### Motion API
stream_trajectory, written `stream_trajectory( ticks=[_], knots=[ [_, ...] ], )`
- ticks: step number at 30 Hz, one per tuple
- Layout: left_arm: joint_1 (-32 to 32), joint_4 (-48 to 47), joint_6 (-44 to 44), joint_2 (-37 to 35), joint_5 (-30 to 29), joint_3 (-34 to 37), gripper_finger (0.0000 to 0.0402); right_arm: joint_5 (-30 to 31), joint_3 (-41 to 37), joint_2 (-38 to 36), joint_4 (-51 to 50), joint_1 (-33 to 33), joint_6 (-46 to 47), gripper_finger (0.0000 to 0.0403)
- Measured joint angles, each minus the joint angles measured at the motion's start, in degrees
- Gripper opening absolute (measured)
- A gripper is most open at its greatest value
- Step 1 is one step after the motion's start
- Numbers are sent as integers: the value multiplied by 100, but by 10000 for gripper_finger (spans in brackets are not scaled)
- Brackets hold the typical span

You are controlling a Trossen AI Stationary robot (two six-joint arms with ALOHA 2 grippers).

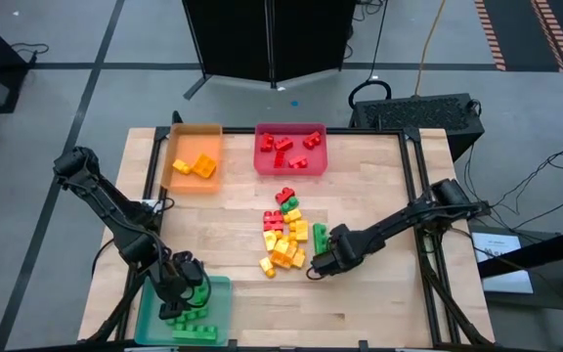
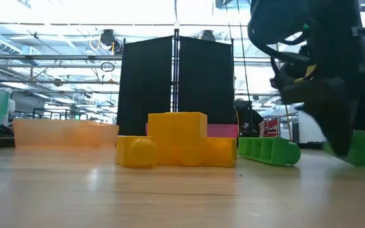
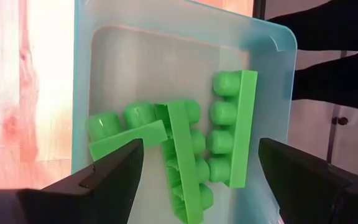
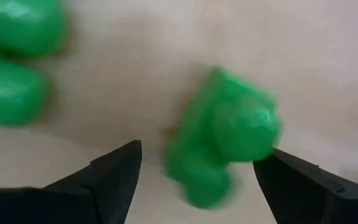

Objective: Sort blocks
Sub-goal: Put the green game piece into the blue bin

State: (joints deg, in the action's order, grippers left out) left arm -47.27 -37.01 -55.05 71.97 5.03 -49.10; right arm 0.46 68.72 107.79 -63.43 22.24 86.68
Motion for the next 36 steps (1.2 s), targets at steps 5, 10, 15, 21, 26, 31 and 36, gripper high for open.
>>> stream_trajectory(
  ticks=[5,10,15,21,26,31,36],
  knots=[
    [0,2,3,0,-153,0,321,-129,-315,-17,632,151,565,297],
    [4,-5,3,-2,-233,0,321,44,-371,-20,530,184,608,292],
    [4,-7,37,-2,-233,0,321,89,-373,-11,598,93,192,239],
    [35,-2,7,-2,-232,-7,321,60,-363,-7,723,76,-82,109],
    [341,11,321,-232,-242,-198,320,276,116,53,385,128,-383,109],
    [918,9,773,-943,-933,-383,320,889,1146,33,-729,125,-682,109],
    [1579,416,1093,-1787,-2769,-461,320,1949,2280,-207,-1262,97,-1056,109]
  ],
)
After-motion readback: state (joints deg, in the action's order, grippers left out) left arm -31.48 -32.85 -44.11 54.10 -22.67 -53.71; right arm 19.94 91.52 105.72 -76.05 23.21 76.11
